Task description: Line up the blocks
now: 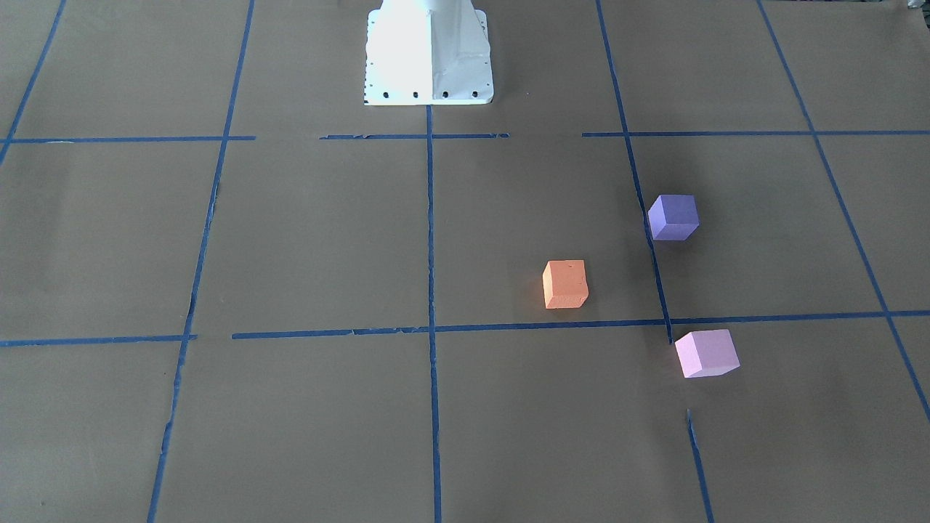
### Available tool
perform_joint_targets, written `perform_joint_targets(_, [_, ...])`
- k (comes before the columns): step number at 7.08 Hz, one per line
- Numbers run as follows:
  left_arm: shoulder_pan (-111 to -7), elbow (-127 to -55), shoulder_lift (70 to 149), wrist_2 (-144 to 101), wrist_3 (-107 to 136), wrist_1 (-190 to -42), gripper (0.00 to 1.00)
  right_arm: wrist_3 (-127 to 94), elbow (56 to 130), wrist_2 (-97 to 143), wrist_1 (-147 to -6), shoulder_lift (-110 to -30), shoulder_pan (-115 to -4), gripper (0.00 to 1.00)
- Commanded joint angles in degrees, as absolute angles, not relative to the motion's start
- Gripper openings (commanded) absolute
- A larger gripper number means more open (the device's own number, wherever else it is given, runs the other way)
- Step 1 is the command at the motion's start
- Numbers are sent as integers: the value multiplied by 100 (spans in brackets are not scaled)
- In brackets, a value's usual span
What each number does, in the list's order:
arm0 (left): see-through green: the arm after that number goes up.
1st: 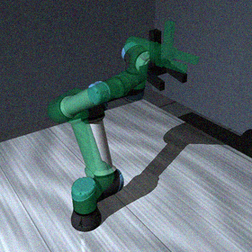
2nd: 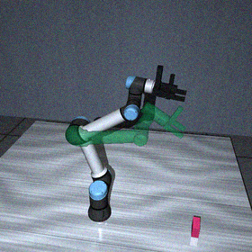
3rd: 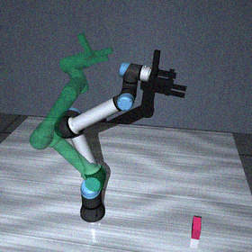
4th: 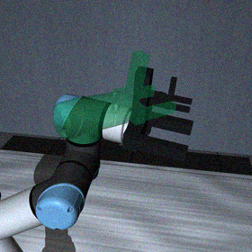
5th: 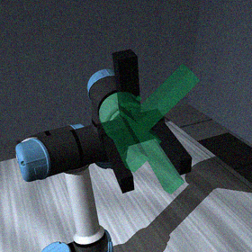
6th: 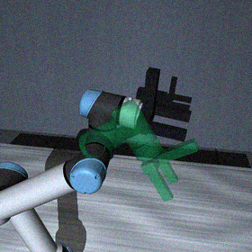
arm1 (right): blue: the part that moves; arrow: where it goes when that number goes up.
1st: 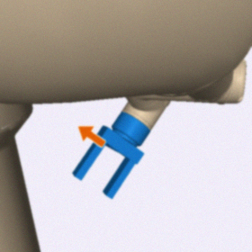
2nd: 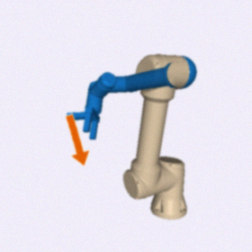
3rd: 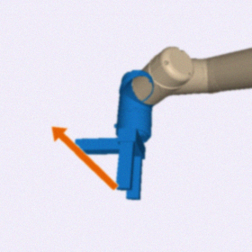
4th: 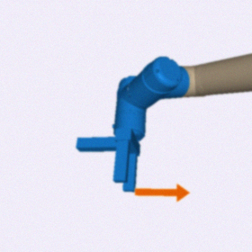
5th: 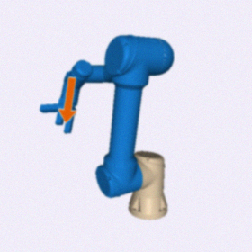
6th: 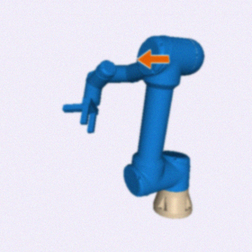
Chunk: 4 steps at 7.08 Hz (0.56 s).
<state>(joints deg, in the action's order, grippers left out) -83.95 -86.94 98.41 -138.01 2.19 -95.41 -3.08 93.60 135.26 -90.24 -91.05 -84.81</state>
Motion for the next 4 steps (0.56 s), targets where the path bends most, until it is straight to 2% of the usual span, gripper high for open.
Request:
perform_joint_targets(1, [-7116,-8982,10533,-13940,1620,-9615,100,-308,9360,13526,-9018,-9105,-8481,100])
perform_joint_targets(4, [-5613,-9184,11887,-13006,3158,-9580,100,-308,9360,13526,-9018,-9105,-8481,100])
